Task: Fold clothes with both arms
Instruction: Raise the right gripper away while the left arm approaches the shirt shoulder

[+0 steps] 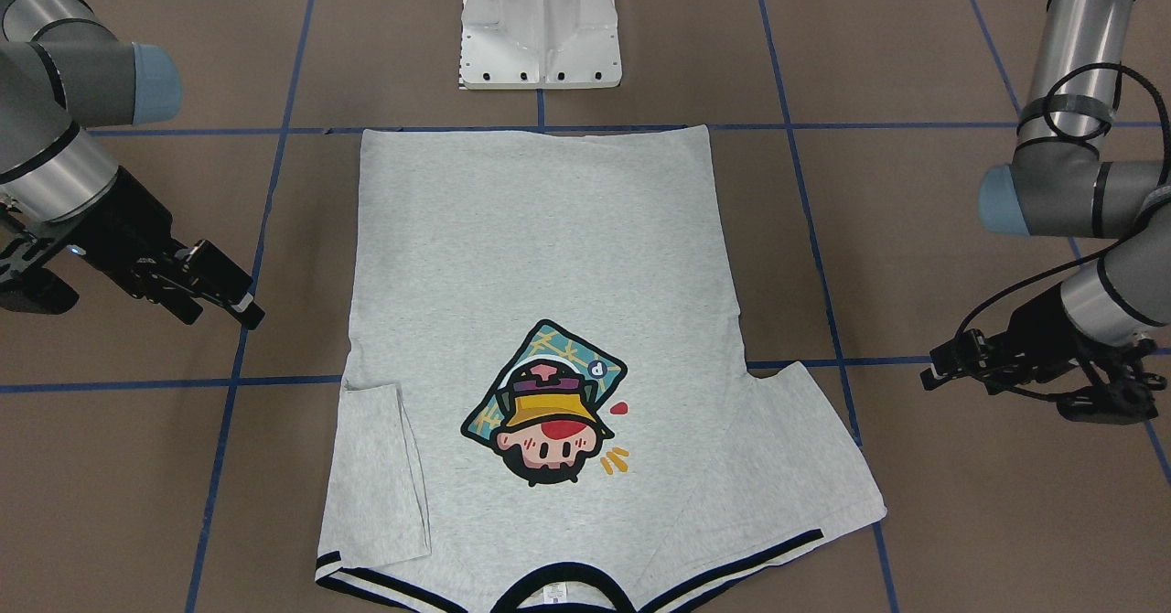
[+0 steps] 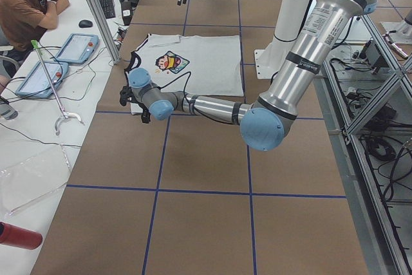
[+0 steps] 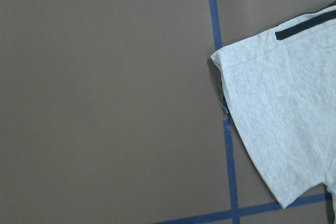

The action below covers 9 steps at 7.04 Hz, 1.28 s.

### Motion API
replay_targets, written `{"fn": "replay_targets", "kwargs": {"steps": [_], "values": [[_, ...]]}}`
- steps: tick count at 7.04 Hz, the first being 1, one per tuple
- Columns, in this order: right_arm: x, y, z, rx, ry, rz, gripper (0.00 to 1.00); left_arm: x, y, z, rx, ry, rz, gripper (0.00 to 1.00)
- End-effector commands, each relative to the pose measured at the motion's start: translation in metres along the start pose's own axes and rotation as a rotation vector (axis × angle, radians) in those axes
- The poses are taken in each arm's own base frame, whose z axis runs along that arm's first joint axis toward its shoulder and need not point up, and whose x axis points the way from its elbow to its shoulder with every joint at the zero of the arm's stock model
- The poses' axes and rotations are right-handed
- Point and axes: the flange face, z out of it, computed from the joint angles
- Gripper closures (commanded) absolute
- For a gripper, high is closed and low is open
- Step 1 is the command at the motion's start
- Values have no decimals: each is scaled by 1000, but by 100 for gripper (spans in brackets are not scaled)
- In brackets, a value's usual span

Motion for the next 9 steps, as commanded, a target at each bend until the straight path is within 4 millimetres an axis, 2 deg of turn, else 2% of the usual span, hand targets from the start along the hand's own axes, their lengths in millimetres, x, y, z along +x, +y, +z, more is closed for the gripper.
{"fn": "replay_targets", "kwargs": {"steps": [1,3,5,7,9], "values": [[11,4,-6,4,3,3,0,32,-28,35,75,-24,-8,10],[15,7,-11,16,4,2,0,40,-46,67,74,-18,13,20],[14,6,-12,21,3,2,0,49,-57,86,100,-51,19,32],[15,5,-13,25,3,2,0,44,-60,97,99,-57,18,41],[15,6,-14,27,1,1,0,48,-59,102,97,-56,24,47]]}}
